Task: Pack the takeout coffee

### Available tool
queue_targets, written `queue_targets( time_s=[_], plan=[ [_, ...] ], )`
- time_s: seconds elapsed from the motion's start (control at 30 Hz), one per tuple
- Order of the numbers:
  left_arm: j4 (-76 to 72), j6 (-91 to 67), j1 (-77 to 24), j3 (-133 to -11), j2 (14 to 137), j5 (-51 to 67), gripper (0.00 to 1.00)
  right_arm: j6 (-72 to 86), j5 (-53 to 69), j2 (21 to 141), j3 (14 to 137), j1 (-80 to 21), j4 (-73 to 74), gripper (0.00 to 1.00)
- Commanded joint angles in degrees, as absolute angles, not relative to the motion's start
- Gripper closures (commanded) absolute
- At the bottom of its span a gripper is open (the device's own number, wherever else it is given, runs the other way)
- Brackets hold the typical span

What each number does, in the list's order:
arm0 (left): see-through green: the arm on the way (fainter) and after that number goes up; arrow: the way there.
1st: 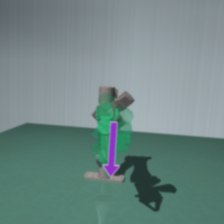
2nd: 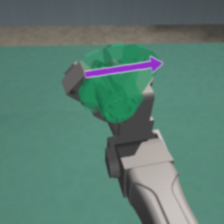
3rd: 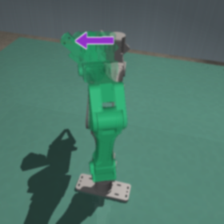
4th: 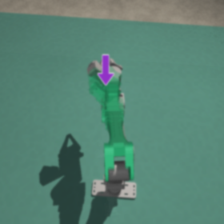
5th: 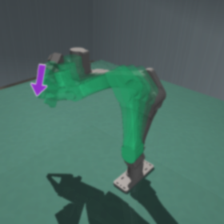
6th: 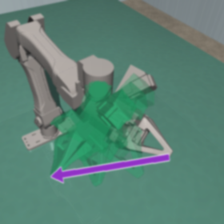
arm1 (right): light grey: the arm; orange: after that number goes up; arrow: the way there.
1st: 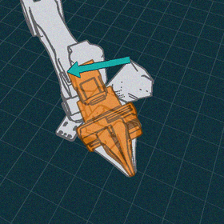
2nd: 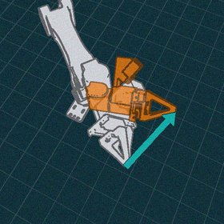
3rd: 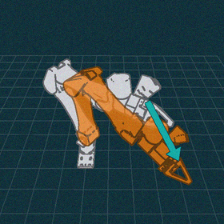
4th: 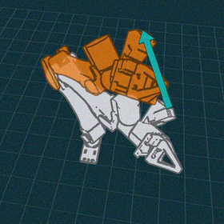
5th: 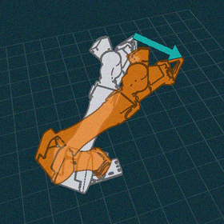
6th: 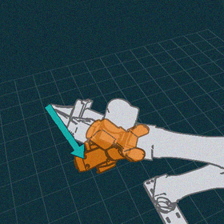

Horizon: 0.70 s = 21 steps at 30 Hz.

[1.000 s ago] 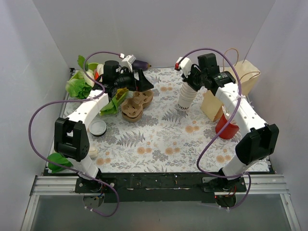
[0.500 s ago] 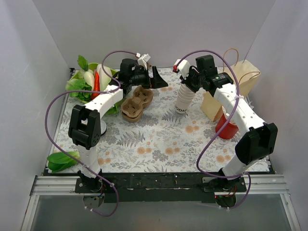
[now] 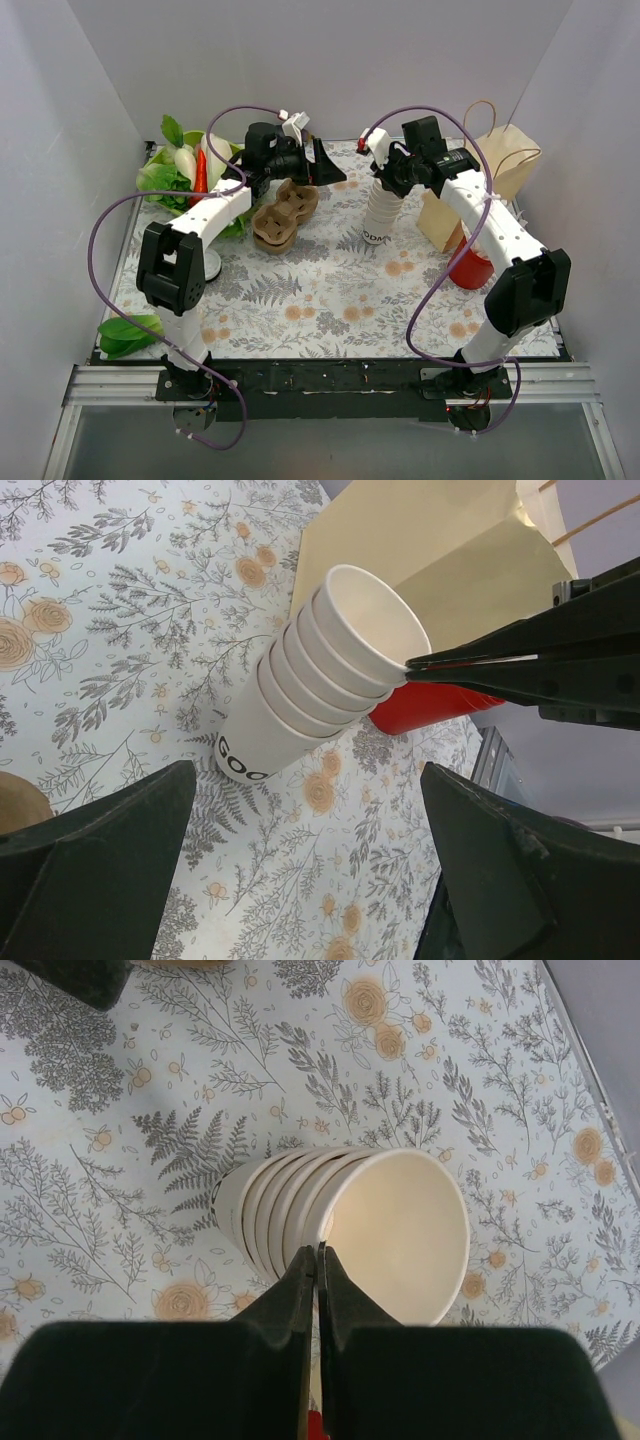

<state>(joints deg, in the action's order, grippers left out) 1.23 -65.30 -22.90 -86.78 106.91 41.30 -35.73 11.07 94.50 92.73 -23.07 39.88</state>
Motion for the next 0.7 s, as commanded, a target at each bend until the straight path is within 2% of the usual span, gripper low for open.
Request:
queue_targets(
  time_s=[0.0, 0.17, 0.37, 0.5, 0.57, 0.67],
  plan=[
    [0.35, -65.74, -22.76, -85.61, 102.04, 42.1, 0.03, -34.02, 12.92, 95.89, 94.66, -23.29, 44.03, 0.89],
    [0.26, -65.74, -22.76, -85.25, 101.51, 41.75, 0.03, -32.96, 12.92, 95.71, 94.31, -23.2, 44.12, 0.83],
    [0.26, -65.83, -22.76, -83.76, 100.81, 41.57, 0.03, -32.35, 14.15, 95.36, 93.61, -23.2, 44.47, 0.8],
    [0.26, -65.83, -22.76, -83.15, 100.37, 41.4, 0.03, -31.91, 14.33, 95.1, 93.69, -23.2, 44.03, 0.9],
    [0.26, -65.74, -22.76, -82.88, 100.37, 41.31, 0.03, -31.82, 14.76, 95.1, 94.13, -23.2, 44.12, 0.98],
    [-2.28, -66.53, -22.76, -82.53, 101.07, 41.48, 0.02, -31.99, 15.9, 95.1, 94.57, -23.2, 44.65, 0.99]
  ],
)
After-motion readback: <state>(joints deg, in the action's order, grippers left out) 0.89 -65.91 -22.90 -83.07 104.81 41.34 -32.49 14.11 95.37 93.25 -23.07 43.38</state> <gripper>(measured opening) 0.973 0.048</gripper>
